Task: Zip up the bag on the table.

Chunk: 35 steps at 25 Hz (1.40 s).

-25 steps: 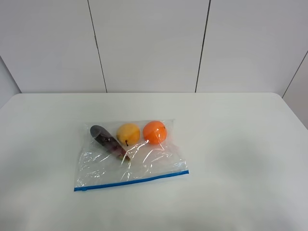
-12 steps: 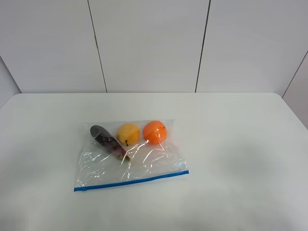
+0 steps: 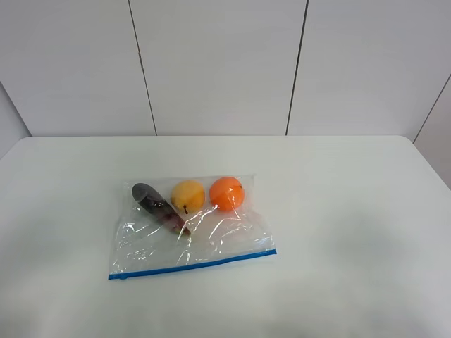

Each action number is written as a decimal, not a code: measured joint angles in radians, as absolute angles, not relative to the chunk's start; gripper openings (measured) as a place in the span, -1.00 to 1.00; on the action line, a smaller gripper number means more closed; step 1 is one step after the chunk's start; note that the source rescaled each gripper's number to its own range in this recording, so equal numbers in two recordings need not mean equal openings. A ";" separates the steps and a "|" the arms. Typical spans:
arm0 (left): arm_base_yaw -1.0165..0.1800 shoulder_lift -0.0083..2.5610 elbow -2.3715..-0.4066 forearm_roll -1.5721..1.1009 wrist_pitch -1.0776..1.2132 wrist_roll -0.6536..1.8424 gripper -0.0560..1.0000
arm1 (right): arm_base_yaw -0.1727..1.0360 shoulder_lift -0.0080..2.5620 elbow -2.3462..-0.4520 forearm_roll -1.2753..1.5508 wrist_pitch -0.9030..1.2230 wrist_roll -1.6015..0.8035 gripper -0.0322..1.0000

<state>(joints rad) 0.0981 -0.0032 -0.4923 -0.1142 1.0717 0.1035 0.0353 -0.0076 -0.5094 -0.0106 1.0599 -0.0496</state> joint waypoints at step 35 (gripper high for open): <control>0.098 -0.003 -0.492 -0.114 1.072 0.103 0.30 | 0.035 -0.008 -0.488 -0.013 1.024 -0.049 0.59</control>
<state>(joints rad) 0.0981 -0.0032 -0.4923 -0.1142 1.0717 0.1035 0.0353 -0.0076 -0.4877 -0.0130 1.0236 -0.0495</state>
